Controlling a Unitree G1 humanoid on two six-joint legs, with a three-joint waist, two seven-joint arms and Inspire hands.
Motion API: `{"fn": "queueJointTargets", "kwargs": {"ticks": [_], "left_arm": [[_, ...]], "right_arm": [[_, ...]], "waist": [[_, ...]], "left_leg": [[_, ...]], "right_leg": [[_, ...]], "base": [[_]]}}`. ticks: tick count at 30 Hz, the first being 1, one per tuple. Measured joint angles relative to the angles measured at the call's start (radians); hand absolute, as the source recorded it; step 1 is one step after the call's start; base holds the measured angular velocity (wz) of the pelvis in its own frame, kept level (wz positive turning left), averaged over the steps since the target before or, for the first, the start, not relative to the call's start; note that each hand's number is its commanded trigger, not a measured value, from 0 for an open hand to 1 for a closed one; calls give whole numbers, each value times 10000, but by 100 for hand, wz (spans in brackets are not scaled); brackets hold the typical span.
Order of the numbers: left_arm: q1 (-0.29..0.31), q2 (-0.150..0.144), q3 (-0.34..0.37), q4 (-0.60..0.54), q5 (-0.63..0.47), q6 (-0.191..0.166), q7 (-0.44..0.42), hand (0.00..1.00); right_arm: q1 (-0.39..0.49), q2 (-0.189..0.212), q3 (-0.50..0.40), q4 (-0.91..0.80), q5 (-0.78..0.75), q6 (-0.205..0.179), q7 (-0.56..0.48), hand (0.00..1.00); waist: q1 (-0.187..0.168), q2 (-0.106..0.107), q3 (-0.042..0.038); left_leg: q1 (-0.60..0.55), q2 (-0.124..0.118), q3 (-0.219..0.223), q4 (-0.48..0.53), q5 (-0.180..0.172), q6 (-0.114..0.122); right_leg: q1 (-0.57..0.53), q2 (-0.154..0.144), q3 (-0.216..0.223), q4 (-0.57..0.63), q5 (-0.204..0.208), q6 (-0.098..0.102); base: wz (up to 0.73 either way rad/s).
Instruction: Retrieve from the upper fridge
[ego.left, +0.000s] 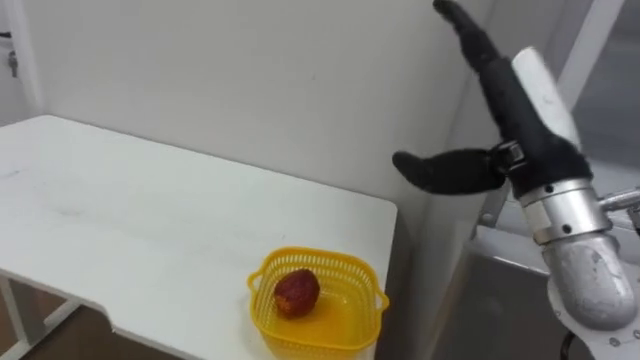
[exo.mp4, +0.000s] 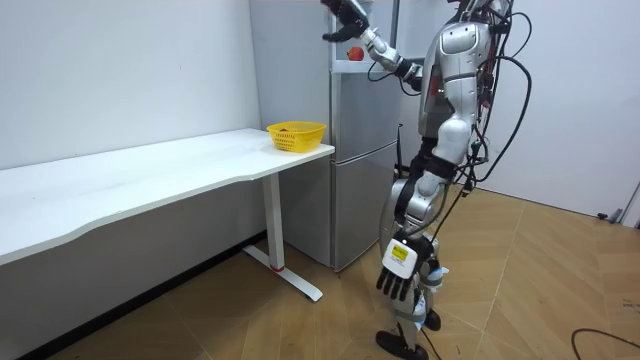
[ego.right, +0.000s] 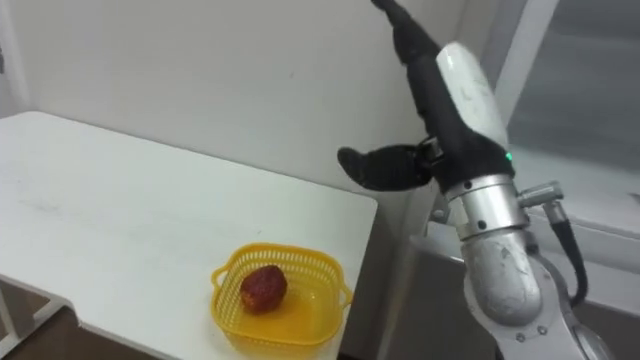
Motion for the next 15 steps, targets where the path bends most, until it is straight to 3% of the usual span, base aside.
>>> {"fn": "queueJointTargets", "kwargs": {"ticks": [4, 10, 15], "left_arm": [[147, -70, 4, 35, 9, -267, 95, 0], [283, -408, -4, 221, 7, -421, 282, 0], [335, -432, -5, 238, 2, -463, 261, 0]], "right_arm": [[290, -2, -391, -1304, 171, -537, -570, 0], [293, -6, -1253, -2290, 910, -914, -855, 0], [296, -7, -1891, -2679, 917, -1182, -1131, 0]], "waist": [[-307, 114, -49], [-715, 175, -51], [-1182, 275, -58]], "left_leg": [[202, 20, 148, -168, 0, 0], [516, 65, 432, -318, 0, 2], [663, 90, 553, -357, -2, 1]], "right_leg": [[31, 6, 109, 3, 0, 0], [182, 35, 359, -12, 0, 1], [232, 51, 456, -5, 0, 2]], "base": [[-12], [-12], [-9]]}}
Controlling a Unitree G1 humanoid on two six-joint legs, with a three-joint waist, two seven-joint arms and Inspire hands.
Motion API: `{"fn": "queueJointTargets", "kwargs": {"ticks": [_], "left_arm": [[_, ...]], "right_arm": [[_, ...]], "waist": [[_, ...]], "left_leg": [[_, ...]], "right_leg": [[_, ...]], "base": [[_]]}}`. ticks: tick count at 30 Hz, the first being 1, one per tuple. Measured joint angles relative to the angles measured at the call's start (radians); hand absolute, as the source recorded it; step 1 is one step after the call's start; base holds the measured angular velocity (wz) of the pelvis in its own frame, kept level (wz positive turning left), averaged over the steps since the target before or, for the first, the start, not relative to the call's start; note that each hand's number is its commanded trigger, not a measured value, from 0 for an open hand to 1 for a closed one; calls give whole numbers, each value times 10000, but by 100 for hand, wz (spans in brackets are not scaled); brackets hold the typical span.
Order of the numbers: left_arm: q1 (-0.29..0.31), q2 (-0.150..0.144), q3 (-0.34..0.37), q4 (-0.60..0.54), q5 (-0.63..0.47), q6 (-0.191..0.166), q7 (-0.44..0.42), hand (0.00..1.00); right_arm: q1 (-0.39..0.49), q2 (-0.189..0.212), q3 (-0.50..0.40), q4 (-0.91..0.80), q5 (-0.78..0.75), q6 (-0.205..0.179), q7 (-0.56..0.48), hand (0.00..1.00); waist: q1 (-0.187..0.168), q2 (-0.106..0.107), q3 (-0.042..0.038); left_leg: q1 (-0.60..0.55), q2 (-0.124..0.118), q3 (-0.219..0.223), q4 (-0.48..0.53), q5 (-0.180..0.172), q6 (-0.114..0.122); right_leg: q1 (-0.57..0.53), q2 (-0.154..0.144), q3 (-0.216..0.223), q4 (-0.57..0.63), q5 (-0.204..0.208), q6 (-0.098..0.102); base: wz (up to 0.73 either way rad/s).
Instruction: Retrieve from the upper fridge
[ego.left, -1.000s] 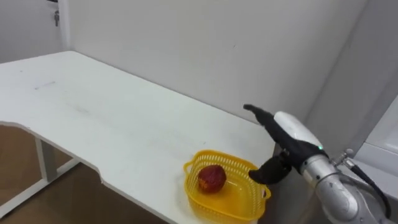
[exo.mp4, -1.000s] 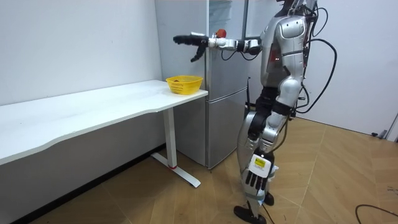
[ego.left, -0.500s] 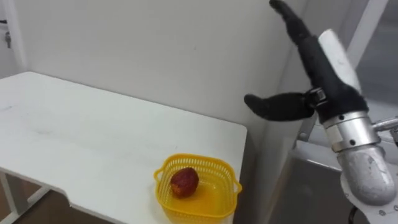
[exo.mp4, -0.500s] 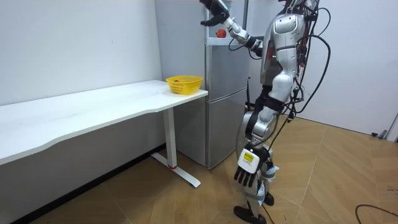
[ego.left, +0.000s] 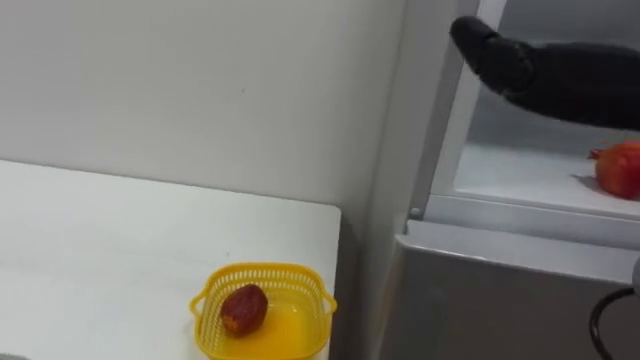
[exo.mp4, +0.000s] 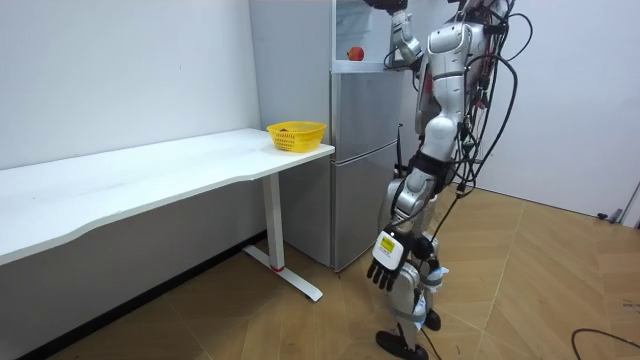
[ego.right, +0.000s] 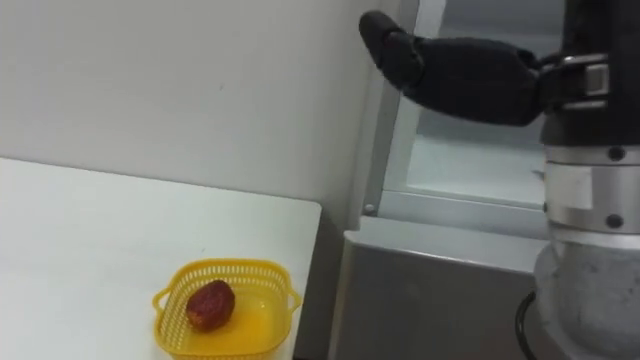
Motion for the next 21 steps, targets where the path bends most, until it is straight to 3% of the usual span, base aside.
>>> {"fn": "queueJointTargets", "kwargs": {"ticks": [7, 12, 16, 21], "left_arm": [[-158, 21, -32, 227, -5, -88, -53, 0], [-227, 26, -35, 151, -2, -87, -54, 0], [-235, 29, -35, 160, -4, -86, -67, 0], [-262, 28, -29, 152, 3, -87, -63, 0]], "right_arm": [[6, -13, -380, 184, -25, -271, -837, 0], [9, -151, -746, 541, -9, -215, -1074, 0], [146, -397, -810, 974, 66, -227, -1130, 0], [667, -399, -931, 1776, 48, -155, -1026, 0]], "waist": [[-358, 77, 42], [-400, -80, 94], [-464, -165, 67], [-461, -194, 45]], "left_leg": [[143, 60, 337, -58, 1, -6], [166, 38, 428, -79, -6, 3], [160, 48, 409, -67, -12, 5], [155, 57, 391, -38, -11, 4]], "right_leg": [[-62, 36, 313, 19, 0, -5], [-127, 99, 462, -9, -2, -6], [-117, 120, 454, -32, -2, -5], [-111, 123, 452, -11, -1, -6]], "base": [[-13], [-7], [0], [0]]}}
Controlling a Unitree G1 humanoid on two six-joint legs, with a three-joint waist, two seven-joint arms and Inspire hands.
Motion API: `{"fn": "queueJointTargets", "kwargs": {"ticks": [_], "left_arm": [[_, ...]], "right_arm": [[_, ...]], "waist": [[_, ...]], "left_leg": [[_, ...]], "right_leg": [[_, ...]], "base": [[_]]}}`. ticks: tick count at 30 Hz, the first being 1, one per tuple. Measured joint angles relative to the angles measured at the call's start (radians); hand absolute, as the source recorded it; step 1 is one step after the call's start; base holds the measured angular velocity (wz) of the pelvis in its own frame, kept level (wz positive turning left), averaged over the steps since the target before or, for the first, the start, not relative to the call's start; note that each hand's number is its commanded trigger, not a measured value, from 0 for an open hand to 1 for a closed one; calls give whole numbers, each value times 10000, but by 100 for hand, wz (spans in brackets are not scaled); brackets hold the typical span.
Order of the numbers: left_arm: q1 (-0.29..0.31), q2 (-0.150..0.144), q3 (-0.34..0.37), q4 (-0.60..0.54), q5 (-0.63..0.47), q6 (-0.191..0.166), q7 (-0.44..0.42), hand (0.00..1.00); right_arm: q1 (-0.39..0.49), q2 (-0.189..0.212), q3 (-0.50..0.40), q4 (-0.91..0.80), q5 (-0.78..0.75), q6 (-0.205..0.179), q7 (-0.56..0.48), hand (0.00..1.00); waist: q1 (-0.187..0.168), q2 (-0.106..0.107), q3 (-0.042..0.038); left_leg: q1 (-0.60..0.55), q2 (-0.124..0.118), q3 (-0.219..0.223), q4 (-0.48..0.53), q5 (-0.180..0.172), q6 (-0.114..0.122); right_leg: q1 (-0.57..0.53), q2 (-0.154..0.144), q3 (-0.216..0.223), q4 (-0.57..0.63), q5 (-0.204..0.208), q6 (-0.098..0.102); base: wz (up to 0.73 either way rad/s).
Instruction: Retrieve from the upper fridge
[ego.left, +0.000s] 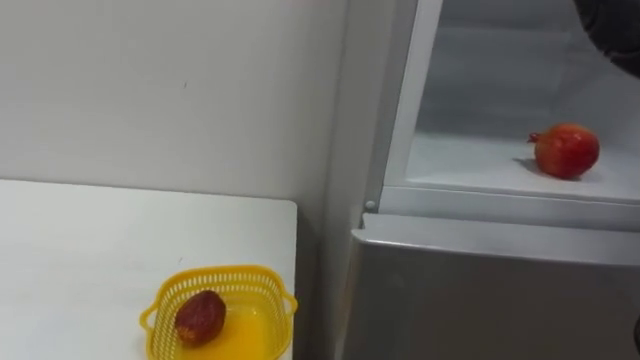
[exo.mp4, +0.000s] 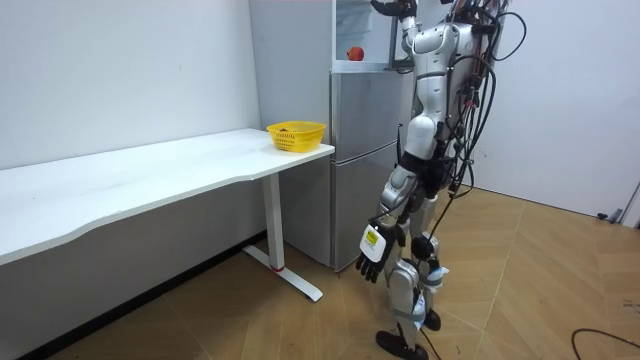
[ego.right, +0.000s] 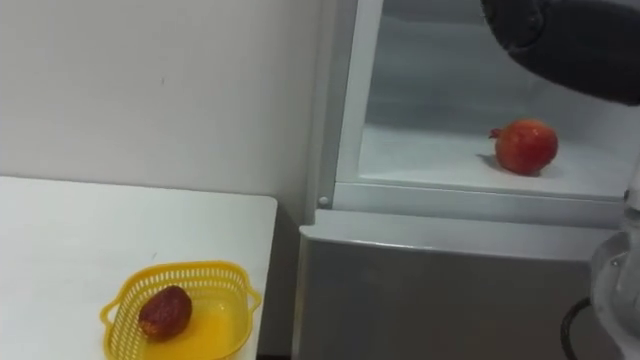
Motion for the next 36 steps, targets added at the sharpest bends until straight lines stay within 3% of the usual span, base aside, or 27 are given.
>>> {"fn": "queueJointTargets", "kwargs": {"ticks": [3, 7, 16, 20, 24, 25, 28, 36], "left_arm": [[-19, 28, 35, 11, -4, -1, 3, 0], [-19, 68, 41, 9, 0, 33, -6, 0], [79, 185, 12, -2, 1, 253, 76, 0], [133, 184, 11, -1, -14, 261, 65, 0], [88, 116, 9, -13, -9, 272, -34, 0], [98, 112, 23, -78, -8, 276, -74, 0], [176, 135, 99, -207, -4, 300, -213, 0], [336, 139, 158, -456, -1, 401, -402, 0]], "right_arm": [[94, -26, -27, 601, 28, 86, 6, 0], [124, -218, -58, 1072, 194, 520, 161, 0], [11, -250, -48, 2770, 825, 804, 473, 0], [-390, -296, -48, 3946, 962, 824, 687, 0], [-652, -451, -32, 4640, 1163, 832, 987, 0], [-655, -614, -32, 4809, 1426, 864, 1129, 0], [-687, -881, -31, 5050, 2035, 1259, 1459, 0], [-700, -982, 41, 5491, 2469, 1705, 1768, 0]], "waist": [[4, 1, 6], [67, -82, 1], [284, -515, -30], [320, -447, -36], [401, -326, 15], [398, -295, -24], [491, -274, -38], [545, -561, -53]], "left_leg": [[-2, -1, -40, -1, 1, 0], [-78, -11, -57, -14, 1, -1], [-196, -32, -295, 75, 2, -3], [-326, -29, -419, 74, -1, -7], [-416, -33, -520, 76, 2, -11], [-506, -39, -564, 79, 11, -21], [-556, -26, -599, 64, 33, -47], [-635, -24, -729, 50, 47, -71]], "right_leg": [[-7, -2, -10, 11, 0, 0], [-47, -10, -18, 24, -21, 1], [-54, -29, -296, -98, -18, -2], [-93, -20, -381, -154, -13, -4], [-110, -22, -462, -146, -11, -8], [-178, -33, -538, -143, -11, -8], [-237, -17, -550, -140, -11, -8], [-303, -1, -615, -161, -11, -8]], "base": [[0], [1], [9], [5], [7], [10], [2], [1]]}}
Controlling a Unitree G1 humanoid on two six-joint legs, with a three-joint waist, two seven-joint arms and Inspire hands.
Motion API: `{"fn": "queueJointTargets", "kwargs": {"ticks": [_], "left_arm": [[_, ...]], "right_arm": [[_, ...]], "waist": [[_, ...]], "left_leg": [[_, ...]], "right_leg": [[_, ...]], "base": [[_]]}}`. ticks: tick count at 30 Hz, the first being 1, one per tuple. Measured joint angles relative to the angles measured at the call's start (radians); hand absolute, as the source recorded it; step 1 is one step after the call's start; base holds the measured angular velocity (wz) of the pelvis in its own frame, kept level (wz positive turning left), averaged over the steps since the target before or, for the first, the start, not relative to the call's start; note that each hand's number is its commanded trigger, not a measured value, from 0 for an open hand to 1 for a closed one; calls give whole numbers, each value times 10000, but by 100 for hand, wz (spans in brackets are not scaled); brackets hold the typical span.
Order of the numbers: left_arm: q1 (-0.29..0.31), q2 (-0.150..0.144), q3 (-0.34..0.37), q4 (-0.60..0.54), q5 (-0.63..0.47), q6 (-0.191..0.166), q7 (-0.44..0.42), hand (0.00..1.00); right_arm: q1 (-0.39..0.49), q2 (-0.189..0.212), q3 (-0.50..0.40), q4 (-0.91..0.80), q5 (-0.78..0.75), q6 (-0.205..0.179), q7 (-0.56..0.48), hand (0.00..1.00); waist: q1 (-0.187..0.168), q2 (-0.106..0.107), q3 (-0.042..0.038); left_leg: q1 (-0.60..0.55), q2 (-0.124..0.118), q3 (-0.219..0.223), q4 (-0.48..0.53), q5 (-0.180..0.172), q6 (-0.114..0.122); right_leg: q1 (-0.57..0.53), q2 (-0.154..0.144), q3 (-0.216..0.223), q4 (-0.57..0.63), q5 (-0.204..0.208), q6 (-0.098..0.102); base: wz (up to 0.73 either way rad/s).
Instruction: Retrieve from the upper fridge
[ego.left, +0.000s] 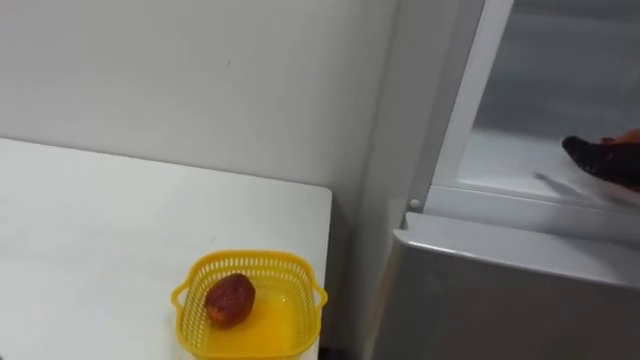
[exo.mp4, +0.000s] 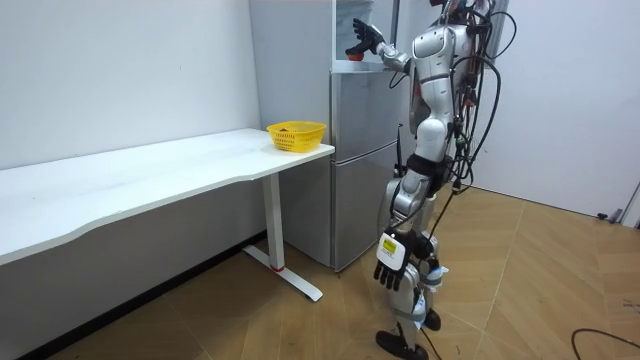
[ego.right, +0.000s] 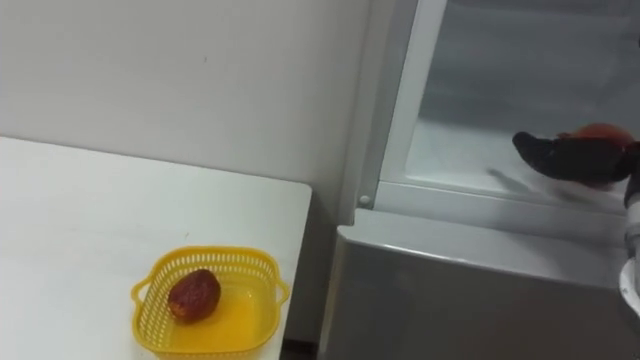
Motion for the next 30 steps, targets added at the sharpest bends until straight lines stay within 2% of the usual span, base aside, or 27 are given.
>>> {"fn": "queueJointTargets", "kwargs": {"ticks": [6, 10, 14, 16, 21, 29, 30], "left_arm": [[157, 115, -17, -249, -5, 149, 9, 0], [268, 130, -17, -469, -5, 285, 44, 0], [286, 130, -11, -552, -7, 285, 49, 0], [316, 138, -13, -556, -6, 290, 55, 0], [340, 174, -15, -544, -5, 291, 105, 0], [357, 207, -9, -514, -13, 436, 221, 0], [358, 209, -9, -518, -13, 469, 222, 0]], "right_arm": [[-95, -45, 36, 703, 181, 47, -1, 0], [-340, -74, 332, 1634, 512, 124, 73, 0], [-405, -132, 329, 2045, 1004, 122, 137, 0], [-541, -173, 341, 2348, 1026, 120, 230, 0], [-665, -414, 502, 2700, 1027, 97, 480, 0], [-716, -532, 516, 3208, 1245, 42, 907, 0], [-716, -542, 515, 3254, 1245, 42, 949, 13]], "waist": [[-12, -67, -18], [67, 42, 58], [106, 131, 23], [95, 151, 36], [139, 136, 27], [128, 62, 22], [128, 55, 17]], "left_leg": [[-70, -28, -84, 42, 0, 1], [-82, -28, -85, 153, -1, 2], [-211, -28, -94, 229, -1, 2], [-214, -40, -100, 271, -1, 2], [-197, -60, -104, 267, 0, 3], [-111, -63, -113, 267, 1, 5], [-105, -64, -114, 266, 1, 4]], "right_leg": [[3, -25, -61, 5, 1, -1], [48, -47, -63, 9, 3, -5], [-53, -121, -170, 29, 15, -28], [-51, -133, -231, -4, 16, -33], [-17, -149, -253, -16, 14, -35], [144, -150, -271, -48, 13, -34], [153, -151, -271, -55, 13, -33]], "base": [[2], [0], [1], [6], [1], [0], [0]]}}
